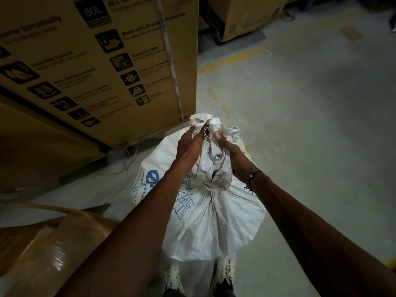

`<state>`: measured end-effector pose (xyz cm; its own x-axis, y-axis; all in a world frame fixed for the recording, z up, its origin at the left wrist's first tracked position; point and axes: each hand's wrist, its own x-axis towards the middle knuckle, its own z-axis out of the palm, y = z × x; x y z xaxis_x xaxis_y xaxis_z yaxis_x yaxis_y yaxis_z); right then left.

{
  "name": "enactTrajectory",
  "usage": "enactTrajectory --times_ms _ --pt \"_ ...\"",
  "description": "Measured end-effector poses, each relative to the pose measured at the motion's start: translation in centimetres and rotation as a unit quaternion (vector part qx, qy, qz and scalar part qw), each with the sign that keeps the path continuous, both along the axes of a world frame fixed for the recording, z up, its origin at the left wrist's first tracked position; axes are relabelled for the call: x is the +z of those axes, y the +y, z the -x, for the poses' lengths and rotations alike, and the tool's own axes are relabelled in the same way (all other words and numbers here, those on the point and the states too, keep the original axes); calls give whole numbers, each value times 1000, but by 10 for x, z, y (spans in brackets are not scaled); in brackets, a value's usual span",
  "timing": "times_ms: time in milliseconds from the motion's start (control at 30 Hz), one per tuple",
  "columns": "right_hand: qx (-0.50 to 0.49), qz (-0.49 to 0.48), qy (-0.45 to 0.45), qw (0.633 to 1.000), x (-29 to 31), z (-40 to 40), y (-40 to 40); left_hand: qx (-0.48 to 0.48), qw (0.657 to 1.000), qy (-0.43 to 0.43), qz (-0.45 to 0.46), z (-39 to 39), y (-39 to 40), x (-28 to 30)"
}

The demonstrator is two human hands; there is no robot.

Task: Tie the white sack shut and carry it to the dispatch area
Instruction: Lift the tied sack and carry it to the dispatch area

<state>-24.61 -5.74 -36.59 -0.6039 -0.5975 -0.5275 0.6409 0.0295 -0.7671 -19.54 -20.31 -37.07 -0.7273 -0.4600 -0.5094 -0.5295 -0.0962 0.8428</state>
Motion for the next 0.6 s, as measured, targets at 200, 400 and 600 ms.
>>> enactTrajectory --times_ms 200,400,600 --pt "-43 29 -45 998 1 0 -7 72 997 26 -25 11 1 -16" --pt "-105 0 -29 994 -20 4 -16 36 990 9 -136 7 -1 -15" --pt "-160 -48 18 986 -17 12 -18 116 976 85 -161 -1 20 -7"
